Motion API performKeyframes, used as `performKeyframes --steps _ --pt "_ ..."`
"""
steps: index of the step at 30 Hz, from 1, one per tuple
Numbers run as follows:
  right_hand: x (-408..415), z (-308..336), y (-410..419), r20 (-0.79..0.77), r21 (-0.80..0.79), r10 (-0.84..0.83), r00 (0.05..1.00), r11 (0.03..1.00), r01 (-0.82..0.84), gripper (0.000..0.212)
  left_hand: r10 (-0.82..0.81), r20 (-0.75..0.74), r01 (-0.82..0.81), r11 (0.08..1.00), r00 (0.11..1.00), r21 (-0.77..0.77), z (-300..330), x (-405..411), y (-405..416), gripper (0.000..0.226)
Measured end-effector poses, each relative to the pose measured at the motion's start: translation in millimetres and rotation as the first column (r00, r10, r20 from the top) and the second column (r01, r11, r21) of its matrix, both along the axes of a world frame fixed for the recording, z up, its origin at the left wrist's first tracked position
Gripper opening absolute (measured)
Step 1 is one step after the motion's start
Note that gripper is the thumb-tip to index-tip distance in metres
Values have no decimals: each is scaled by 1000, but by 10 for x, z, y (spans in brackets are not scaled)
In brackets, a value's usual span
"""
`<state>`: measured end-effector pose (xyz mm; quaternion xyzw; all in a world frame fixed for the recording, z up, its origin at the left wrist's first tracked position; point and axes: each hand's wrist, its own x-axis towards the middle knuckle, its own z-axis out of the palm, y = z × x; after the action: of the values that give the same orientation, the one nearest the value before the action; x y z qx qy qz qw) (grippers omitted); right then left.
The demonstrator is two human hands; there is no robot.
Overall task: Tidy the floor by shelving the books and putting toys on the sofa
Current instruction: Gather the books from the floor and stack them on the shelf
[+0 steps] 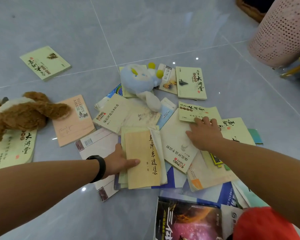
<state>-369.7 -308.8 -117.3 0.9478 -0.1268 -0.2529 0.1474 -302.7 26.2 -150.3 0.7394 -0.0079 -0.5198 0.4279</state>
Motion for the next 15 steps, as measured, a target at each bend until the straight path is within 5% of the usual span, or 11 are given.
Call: performKeyframes --steps 9,12,15 --pt "-104 39 59 197 -15 358 913 932 -362 42 -28 60 27 1000 998 9 -20 8 17 108" --pt "-203 105 134 242 201 239 941 936 -289 48 -34 79 32 999 996 30 29 -12 -8 106" --pt "-345 167 345 342 442 58 938 871 -215 28 -16 80 13 999 997 43 80 -45 -31 102"
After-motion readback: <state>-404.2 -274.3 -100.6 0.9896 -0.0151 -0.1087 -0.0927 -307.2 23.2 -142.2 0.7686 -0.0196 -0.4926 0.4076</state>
